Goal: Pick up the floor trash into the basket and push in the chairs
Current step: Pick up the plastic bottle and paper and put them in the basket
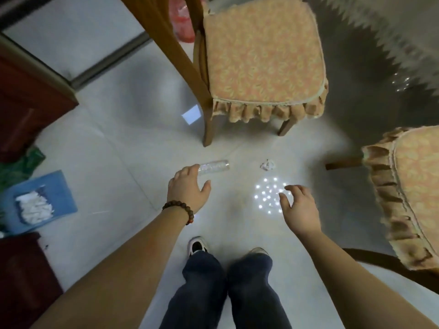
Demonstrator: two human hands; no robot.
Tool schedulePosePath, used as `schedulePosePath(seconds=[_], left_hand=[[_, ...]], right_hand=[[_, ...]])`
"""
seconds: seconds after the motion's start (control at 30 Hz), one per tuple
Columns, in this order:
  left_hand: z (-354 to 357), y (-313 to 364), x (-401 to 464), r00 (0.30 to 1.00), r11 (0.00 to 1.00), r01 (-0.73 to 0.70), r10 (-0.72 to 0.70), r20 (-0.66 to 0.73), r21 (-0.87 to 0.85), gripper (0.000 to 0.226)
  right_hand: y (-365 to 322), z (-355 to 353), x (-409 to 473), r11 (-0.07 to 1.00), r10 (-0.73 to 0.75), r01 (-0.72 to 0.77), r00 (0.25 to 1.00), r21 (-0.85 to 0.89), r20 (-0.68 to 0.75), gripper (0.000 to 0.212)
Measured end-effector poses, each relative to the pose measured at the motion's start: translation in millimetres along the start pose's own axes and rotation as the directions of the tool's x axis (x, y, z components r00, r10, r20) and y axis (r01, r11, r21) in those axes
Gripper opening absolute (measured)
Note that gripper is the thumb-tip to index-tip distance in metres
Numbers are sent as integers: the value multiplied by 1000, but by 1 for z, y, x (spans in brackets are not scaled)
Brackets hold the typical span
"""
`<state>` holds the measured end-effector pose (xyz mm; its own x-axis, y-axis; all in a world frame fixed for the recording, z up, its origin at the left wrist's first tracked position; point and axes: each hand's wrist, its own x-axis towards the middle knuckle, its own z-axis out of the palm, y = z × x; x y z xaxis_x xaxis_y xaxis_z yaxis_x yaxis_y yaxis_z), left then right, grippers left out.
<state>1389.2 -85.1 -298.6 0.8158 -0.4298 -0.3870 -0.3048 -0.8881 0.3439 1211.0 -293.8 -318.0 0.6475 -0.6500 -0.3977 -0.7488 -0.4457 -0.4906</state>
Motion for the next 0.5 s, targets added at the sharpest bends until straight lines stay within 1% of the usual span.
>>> schedulePosePath(seconds=[0.13, 0.27, 0.33, 0.43, 0.5], left_hand=[[92, -51, 64, 999, 998, -42, 41, 28, 37, 54], [185, -102, 132, 999, 997, -40, 38, 20, 67, 58], [227, -122, 165, 998, 996, -53, 51, 24, 77, 65], [281, -143, 213, 995, 992, -92, 89, 48, 80, 81], [309, -155, 241, 992, 986, -114, 106, 73, 123, 91]], right_hand=[[45, 77, 61, 1000, -26, 25, 999, -16, -33, 30], [94, 156, 125, 997, -69, 67, 994, -31, -83, 30], [117, 189, 155, 995, -92, 87, 990, -51, -104, 31], [150, 226, 195, 989, -124, 111, 982, -98, -145, 31], [169, 244, 216, 985, -147, 129, 975, -119, -165, 32]])
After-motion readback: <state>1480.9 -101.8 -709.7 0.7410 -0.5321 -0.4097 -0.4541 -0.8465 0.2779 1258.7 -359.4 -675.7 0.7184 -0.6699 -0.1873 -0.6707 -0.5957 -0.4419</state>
